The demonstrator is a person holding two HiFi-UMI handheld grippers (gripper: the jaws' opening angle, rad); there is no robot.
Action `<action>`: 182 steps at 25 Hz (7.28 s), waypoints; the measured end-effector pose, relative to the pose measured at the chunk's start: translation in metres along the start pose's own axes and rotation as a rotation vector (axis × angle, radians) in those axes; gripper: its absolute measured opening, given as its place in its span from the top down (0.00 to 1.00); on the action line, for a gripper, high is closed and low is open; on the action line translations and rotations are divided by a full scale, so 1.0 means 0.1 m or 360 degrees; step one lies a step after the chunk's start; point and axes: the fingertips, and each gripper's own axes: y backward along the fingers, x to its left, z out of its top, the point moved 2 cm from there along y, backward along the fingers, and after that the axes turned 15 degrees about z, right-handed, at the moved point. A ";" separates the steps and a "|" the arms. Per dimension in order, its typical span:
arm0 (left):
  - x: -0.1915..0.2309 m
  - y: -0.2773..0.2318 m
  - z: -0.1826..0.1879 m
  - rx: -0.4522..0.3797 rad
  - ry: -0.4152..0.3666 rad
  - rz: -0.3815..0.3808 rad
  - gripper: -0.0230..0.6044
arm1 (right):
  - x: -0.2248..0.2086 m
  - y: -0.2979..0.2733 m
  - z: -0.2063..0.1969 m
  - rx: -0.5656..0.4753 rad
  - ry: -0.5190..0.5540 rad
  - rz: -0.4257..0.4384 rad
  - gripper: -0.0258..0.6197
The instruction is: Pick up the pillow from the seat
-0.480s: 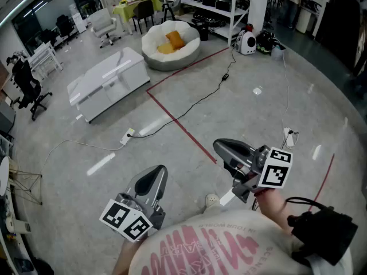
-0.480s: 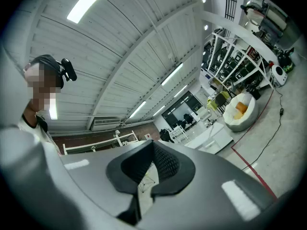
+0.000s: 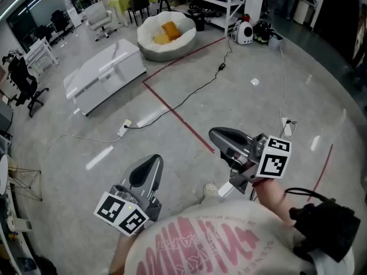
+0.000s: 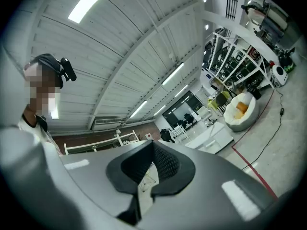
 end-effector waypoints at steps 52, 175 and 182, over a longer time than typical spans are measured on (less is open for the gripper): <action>1.16 -3.41 0.24 0.0076 0.0075 0.0117 0.94 | -3.30 -0.12 1.57 0.0062 -0.0101 -0.0116 0.95; 7.58 -12.49 2.58 0.0285 0.0124 -0.0094 0.94 | -12.45 -4.11 5.74 -0.0136 -0.0096 -0.0521 0.95; 7.86 -12.76 2.50 0.0322 0.0134 -0.0057 0.94 | -12.88 -4.28 5.76 -0.0079 -0.0160 -0.0536 0.95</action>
